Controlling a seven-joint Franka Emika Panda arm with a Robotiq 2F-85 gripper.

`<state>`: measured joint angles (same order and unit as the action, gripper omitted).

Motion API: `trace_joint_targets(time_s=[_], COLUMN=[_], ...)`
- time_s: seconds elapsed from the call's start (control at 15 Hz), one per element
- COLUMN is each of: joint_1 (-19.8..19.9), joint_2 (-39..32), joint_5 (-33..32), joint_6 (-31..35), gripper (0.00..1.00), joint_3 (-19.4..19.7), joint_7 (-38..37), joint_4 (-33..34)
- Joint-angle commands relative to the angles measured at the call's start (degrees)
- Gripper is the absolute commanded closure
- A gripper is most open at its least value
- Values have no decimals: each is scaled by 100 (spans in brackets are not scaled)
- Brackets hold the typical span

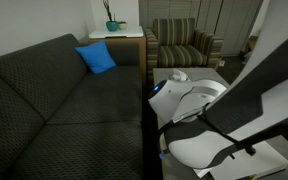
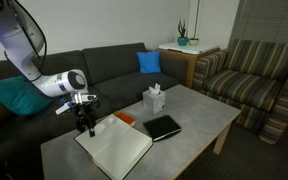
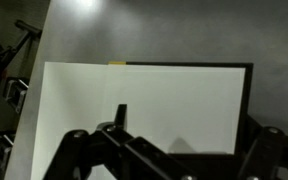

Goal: Close the open black book

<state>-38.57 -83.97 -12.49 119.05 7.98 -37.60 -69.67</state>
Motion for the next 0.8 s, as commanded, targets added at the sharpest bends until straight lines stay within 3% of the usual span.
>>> trace_joint_targets(time_s=[0.0, 0.33, 0.73], joint_1=[-401, -736, -644], joint_2=[261, 433, 408], joint_5=[-288, -469, -405], joint_6=[-487, -971, -767], gripper=[0, 0, 0], joint_3=[317, 688, 983], joint_7=[-227, -447, -491], joint_4=[-134, -194, -284])
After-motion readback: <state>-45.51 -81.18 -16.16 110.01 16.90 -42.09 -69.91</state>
